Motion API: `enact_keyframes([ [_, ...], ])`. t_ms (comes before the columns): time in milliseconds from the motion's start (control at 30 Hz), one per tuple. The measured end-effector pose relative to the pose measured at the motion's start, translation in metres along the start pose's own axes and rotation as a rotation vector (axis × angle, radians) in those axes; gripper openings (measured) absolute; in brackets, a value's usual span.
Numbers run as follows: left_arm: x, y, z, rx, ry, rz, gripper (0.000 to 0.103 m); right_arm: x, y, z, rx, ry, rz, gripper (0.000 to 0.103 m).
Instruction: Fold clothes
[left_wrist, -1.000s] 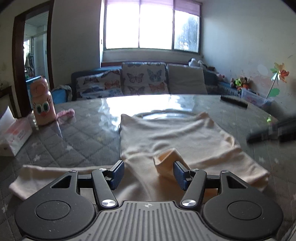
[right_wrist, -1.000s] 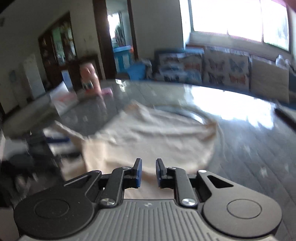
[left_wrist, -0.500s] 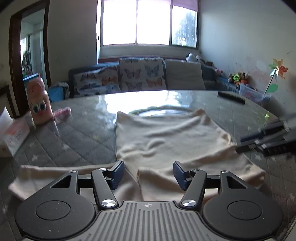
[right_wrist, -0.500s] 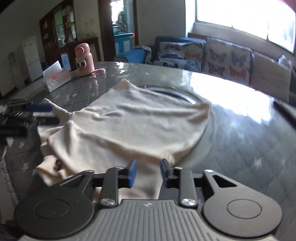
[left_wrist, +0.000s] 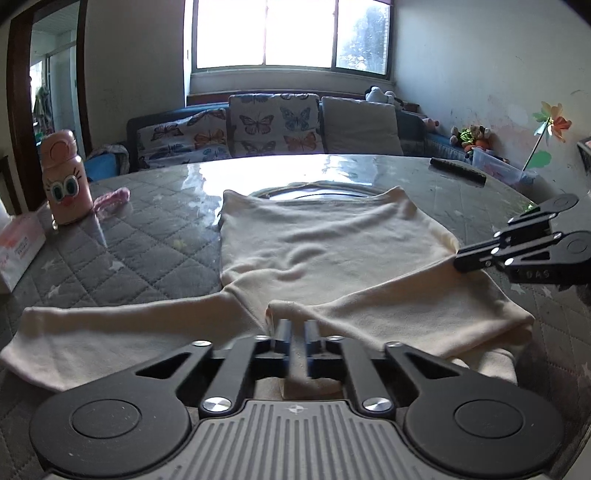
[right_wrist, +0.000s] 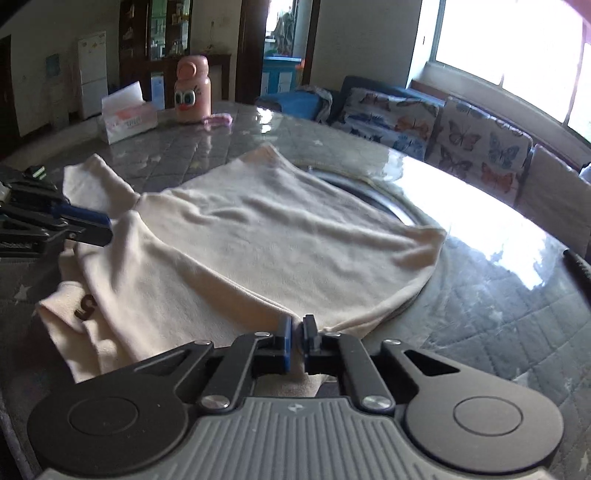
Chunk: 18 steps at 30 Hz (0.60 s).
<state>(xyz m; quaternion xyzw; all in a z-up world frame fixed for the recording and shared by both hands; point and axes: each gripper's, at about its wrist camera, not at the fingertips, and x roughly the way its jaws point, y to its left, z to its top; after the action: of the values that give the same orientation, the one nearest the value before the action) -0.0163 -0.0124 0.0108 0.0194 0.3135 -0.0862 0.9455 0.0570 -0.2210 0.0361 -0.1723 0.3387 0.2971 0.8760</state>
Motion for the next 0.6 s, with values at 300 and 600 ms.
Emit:
enact_keyframes([
  [300, 0.007, -0.002, 0.003, 0.02, -0.012, 0.019, 0.001, 0.0, -0.011, -0.009, 0.064, 0.002, -0.025, 0.007],
  [600, 0.028, -0.002, 0.006, 0.017, 0.017, 0.011, 0.031, -0.012, -0.014, -0.006, 0.098, -0.037, -0.008, 0.015],
])
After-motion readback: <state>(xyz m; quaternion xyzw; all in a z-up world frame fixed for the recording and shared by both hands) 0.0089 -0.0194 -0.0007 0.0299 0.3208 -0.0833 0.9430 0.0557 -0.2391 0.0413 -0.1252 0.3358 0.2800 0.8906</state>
